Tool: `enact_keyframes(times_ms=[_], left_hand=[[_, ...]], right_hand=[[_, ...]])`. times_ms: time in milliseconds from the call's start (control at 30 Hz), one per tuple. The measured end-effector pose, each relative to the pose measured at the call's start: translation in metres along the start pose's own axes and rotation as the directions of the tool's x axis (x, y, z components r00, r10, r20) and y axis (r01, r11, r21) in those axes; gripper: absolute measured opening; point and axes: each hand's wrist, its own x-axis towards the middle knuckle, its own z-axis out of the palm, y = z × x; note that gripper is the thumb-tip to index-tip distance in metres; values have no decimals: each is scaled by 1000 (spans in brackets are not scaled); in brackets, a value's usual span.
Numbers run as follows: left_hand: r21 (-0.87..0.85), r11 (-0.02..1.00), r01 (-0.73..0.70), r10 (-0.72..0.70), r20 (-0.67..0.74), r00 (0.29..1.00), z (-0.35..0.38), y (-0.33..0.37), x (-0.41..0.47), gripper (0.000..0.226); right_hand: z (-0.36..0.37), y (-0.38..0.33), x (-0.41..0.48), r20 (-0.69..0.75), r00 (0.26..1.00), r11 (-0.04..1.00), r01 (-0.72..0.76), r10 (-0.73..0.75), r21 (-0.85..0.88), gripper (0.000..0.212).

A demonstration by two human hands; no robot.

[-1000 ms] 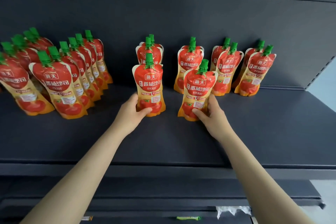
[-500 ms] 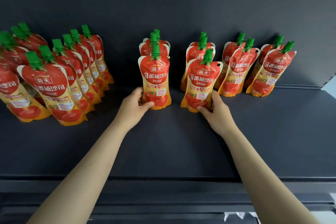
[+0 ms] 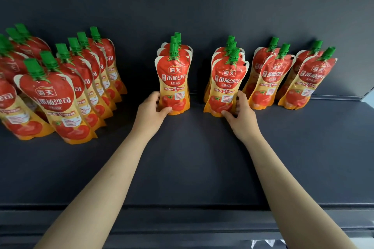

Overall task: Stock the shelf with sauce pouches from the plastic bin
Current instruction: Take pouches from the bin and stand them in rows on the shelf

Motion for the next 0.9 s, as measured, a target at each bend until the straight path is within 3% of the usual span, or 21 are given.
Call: enact_keyframes(times_ms=[467, 667, 767, 900], left_hand=[[64, 998, 5, -3, -30, 1000, 8, -3, 8, 47], [59, 998, 39, -34, -81, 996, 1, -3, -2, 57], [67, 998, -1, 7, -100, 995, -14, 2, -26, 52], [167, 970, -174, 185, -52, 981, -32, 29, -72, 40]], right_hand=[[5, 2, 3, -2, 1000, 999, -29, 28, -17, 65], [-7, -3, -7, -20, 997, 997, -76, 76, 26, 76], [-27, -3, -26, -61, 996, 998, -61, 59, -27, 66], [-72, -11, -74, -140, 988, 979, 37, -67, -203, 45]])
